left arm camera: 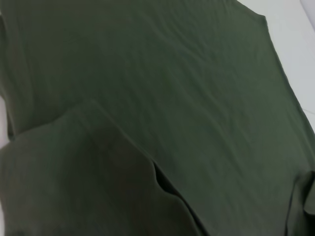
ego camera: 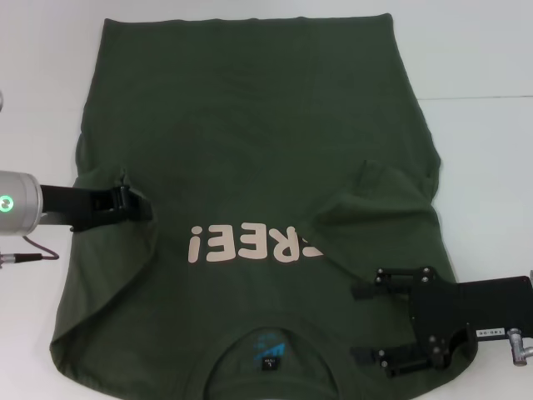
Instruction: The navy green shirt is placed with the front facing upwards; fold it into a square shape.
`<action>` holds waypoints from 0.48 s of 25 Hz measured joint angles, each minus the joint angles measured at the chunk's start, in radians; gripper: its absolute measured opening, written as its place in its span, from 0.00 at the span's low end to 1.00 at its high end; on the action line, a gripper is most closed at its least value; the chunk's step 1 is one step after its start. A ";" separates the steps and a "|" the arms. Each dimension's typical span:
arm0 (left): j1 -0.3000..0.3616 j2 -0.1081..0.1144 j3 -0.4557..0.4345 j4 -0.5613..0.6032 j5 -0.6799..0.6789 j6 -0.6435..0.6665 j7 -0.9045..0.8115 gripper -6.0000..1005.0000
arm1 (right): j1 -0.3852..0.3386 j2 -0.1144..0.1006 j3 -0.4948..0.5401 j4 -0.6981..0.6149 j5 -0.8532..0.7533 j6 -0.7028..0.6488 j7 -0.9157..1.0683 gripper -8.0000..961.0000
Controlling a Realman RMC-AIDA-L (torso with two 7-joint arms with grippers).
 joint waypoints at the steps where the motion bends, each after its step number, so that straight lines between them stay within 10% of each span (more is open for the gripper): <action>1: 0.000 0.000 -0.001 -0.010 -0.001 -0.010 0.005 0.08 | -0.001 0.000 0.000 0.000 0.000 0.000 0.000 0.92; 10: 0.005 0.012 -0.022 -0.069 -0.101 -0.027 0.017 0.08 | -0.004 0.000 0.000 0.000 0.001 -0.001 0.000 0.92; 12: 0.010 0.019 -0.040 -0.069 -0.134 -0.009 0.029 0.24 | -0.005 -0.001 0.001 -0.003 0.002 -0.006 0.001 0.92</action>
